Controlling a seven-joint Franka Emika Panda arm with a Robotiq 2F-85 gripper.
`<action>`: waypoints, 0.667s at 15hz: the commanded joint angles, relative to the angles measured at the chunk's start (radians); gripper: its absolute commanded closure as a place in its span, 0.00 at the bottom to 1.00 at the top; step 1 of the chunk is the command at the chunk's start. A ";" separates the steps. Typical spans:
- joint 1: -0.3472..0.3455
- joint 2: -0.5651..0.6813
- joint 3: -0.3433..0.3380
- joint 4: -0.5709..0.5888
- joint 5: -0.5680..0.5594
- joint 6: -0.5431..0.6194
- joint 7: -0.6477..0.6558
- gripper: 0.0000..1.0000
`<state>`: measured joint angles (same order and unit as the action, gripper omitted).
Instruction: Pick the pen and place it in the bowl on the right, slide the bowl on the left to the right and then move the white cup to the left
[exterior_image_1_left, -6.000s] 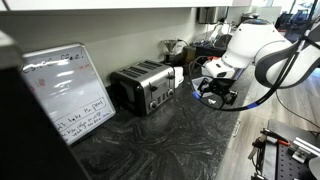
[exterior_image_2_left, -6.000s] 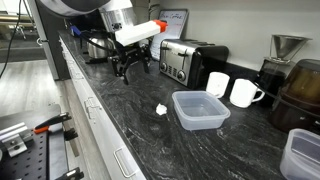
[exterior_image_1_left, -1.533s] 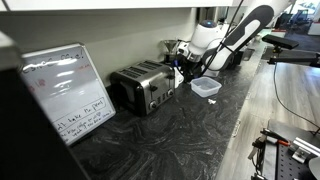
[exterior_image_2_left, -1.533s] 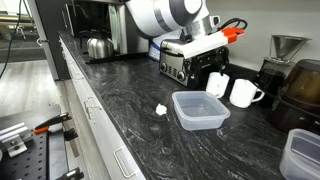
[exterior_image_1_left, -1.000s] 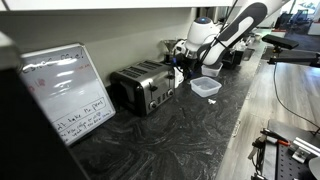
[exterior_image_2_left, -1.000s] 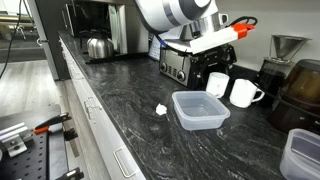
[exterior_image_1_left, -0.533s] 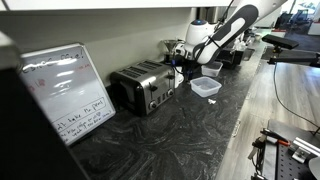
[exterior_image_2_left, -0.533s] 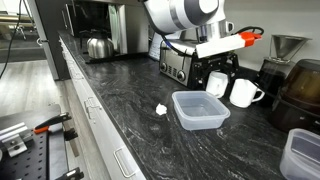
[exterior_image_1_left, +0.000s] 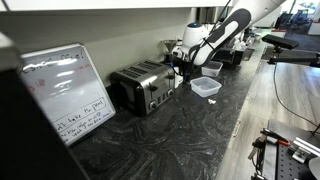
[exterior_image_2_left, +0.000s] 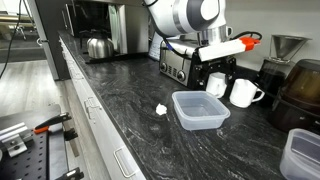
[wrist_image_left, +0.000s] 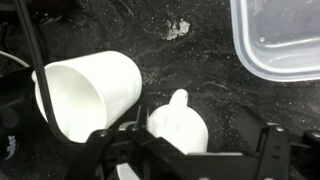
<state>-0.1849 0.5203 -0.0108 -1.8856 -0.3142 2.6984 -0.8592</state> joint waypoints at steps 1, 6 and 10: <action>-0.014 0.030 0.015 0.049 0.025 -0.027 -0.036 0.40; -0.022 0.038 0.015 0.060 0.027 -0.026 -0.036 0.74; -0.020 0.026 0.009 0.046 0.022 -0.015 -0.027 0.99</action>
<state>-0.1929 0.5379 -0.0103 -1.8550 -0.3122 2.6979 -0.8592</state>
